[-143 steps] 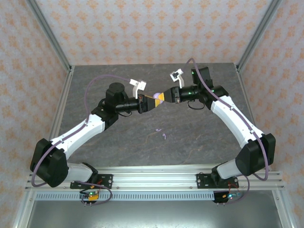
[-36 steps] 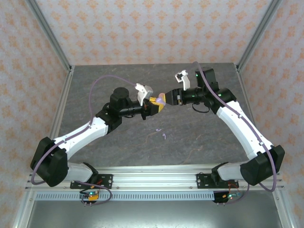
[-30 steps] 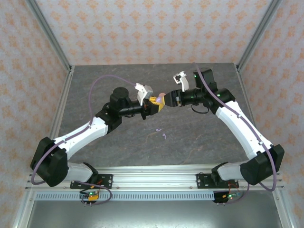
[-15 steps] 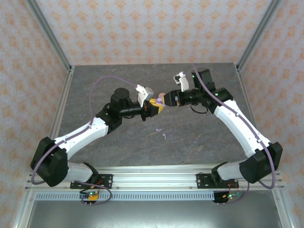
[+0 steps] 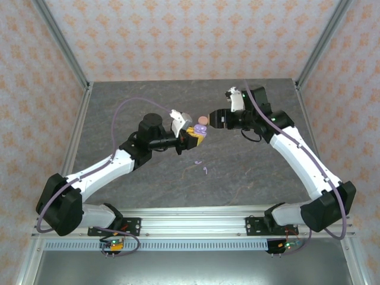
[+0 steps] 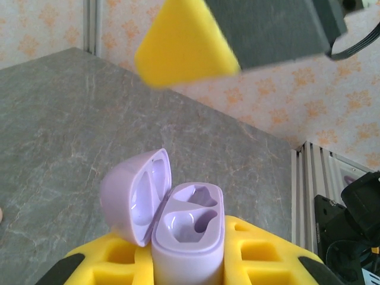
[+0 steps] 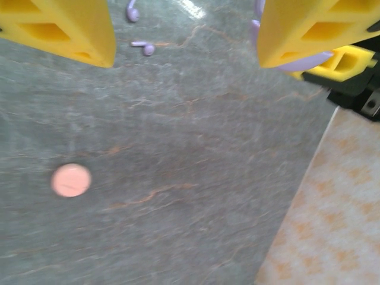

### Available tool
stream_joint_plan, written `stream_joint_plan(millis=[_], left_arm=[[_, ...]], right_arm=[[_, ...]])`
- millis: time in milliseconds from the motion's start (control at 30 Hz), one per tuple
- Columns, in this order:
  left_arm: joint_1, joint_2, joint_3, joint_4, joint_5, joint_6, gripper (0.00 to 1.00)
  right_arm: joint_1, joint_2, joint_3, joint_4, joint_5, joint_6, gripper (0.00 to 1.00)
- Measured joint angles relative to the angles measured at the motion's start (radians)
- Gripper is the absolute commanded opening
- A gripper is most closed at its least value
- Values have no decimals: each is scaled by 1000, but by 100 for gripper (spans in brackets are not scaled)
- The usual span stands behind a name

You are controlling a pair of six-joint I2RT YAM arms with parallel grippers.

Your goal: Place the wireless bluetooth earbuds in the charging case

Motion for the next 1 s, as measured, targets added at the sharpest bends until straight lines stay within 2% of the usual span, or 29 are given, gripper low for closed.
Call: stream_joint_plan(millis=[133, 200, 400, 533, 733, 1000], left_arm=[[-8, -63, -69, -1, -35, -8, 4], [-19, -100, -92, -6, -51, -14, 4], [-37, -238, -138, -35, -108, -23, 5], [-42, -306, -157, -69, -148, -26, 5], [-45, -367, -195, -114, -193, -26, 5], [-45, -409, -204, -154, -222, -26, 5]], right_arm=[[0, -15, -19, -36, 98, 14, 63], [-1, -3, -46, -51, 117, 17, 59], [6, 101, -183, -58, 71, 39, 50], [56, 166, -253, -58, 44, 43, 42], [143, 280, -233, -55, 40, 19, 33], [194, 390, -201, -61, 66, 32, 31]])
